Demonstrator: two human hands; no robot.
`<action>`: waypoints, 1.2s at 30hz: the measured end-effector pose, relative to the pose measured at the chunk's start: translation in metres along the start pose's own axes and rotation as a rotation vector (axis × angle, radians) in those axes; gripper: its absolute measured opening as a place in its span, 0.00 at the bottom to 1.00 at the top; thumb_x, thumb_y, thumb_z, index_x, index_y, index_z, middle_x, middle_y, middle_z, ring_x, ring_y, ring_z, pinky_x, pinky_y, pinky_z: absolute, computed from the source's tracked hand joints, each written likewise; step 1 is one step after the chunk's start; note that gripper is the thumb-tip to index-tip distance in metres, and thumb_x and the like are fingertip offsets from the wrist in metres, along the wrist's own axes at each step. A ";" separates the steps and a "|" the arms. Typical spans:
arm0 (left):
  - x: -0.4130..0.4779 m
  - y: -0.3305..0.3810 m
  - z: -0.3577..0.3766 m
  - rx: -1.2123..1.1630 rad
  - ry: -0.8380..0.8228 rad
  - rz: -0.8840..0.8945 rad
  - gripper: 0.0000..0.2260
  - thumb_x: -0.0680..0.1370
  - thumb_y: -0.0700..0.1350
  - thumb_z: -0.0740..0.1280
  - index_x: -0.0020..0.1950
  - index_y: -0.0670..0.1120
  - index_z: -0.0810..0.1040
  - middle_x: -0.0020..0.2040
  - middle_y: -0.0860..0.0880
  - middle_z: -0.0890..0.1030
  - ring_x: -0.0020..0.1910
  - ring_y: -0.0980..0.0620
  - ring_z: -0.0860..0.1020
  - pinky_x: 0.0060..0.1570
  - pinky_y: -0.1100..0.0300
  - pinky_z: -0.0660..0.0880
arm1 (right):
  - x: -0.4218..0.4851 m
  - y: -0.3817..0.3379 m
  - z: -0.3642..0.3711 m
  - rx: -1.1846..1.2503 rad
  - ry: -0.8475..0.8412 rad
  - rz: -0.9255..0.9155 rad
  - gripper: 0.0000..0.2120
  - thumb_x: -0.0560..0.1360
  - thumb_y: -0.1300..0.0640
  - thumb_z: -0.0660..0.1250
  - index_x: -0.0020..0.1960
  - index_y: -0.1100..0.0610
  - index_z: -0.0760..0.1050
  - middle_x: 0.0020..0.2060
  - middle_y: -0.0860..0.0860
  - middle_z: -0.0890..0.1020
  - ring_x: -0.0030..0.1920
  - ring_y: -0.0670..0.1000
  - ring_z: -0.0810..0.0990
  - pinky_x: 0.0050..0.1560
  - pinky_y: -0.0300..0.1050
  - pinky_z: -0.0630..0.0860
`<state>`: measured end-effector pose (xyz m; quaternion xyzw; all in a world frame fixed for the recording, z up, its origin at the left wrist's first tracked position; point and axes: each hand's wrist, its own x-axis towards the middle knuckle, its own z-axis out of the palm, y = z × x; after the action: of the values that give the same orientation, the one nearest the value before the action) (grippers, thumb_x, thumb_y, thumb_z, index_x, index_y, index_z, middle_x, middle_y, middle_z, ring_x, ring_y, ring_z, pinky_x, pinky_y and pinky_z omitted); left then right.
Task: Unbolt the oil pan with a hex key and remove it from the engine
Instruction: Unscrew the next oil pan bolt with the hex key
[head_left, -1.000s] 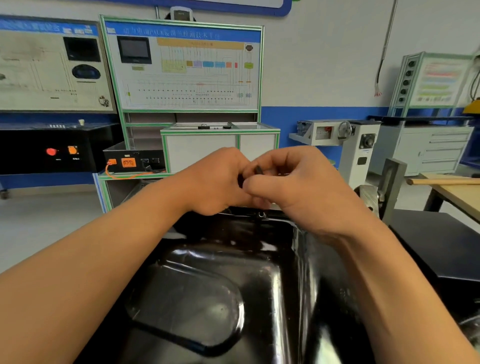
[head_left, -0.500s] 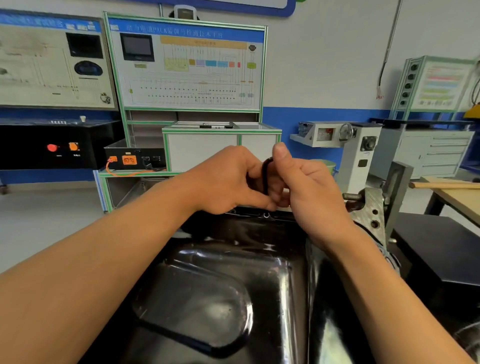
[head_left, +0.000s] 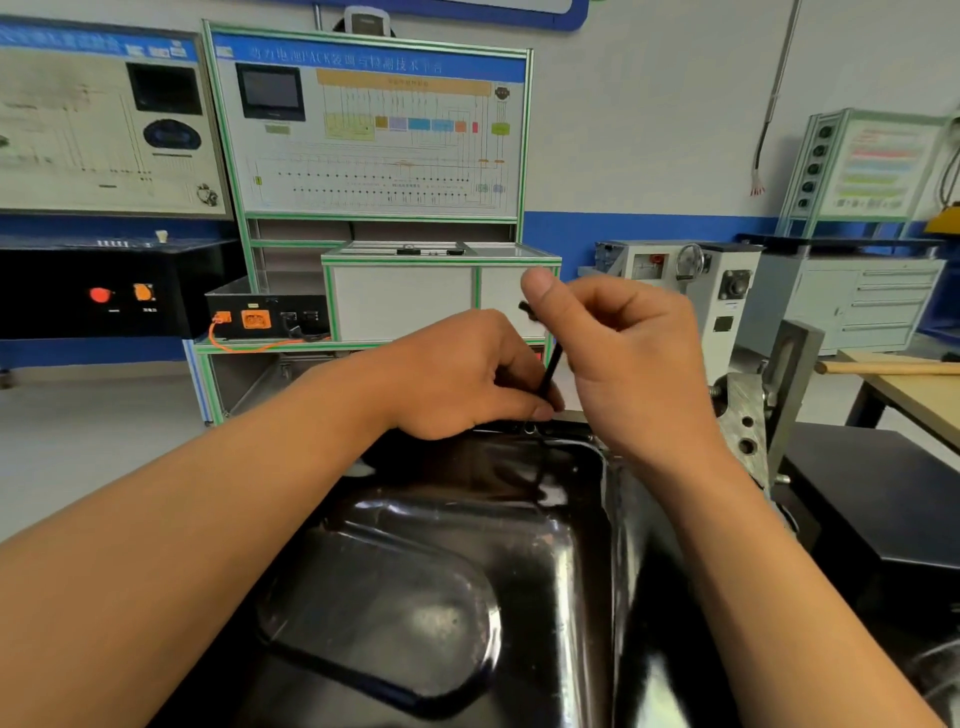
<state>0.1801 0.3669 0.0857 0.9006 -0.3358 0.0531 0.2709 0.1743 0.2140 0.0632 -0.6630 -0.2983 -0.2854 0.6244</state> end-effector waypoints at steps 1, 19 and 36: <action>0.000 0.000 0.000 0.007 0.005 0.001 0.15 0.77 0.45 0.73 0.35 0.63 0.79 0.33 0.60 0.82 0.37 0.60 0.80 0.42 0.67 0.73 | 0.000 -0.002 -0.003 -0.005 -0.035 -0.045 0.10 0.76 0.54 0.73 0.36 0.52 0.83 0.32 0.60 0.82 0.31 0.52 0.77 0.35 0.40 0.74; 0.000 -0.004 0.000 0.057 0.138 0.011 0.05 0.73 0.46 0.75 0.38 0.52 0.82 0.37 0.54 0.83 0.39 0.57 0.81 0.43 0.61 0.77 | -0.005 -0.001 -0.014 0.070 -0.293 0.025 0.10 0.83 0.55 0.62 0.50 0.54 0.82 0.28 0.47 0.74 0.31 0.45 0.73 0.35 0.34 0.72; 0.000 0.005 -0.002 -0.070 0.234 0.062 0.05 0.74 0.42 0.75 0.49 0.46 0.87 0.41 0.43 0.86 0.42 0.42 0.84 0.48 0.47 0.79 | -0.002 0.003 -0.014 0.051 -0.043 0.135 0.11 0.69 0.56 0.80 0.38 0.59 0.80 0.23 0.52 0.74 0.24 0.48 0.70 0.26 0.37 0.70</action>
<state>0.1770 0.3652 0.0895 0.8674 -0.3310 0.1545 0.3379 0.1756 0.2000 0.0605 -0.6715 -0.2733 -0.2207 0.6524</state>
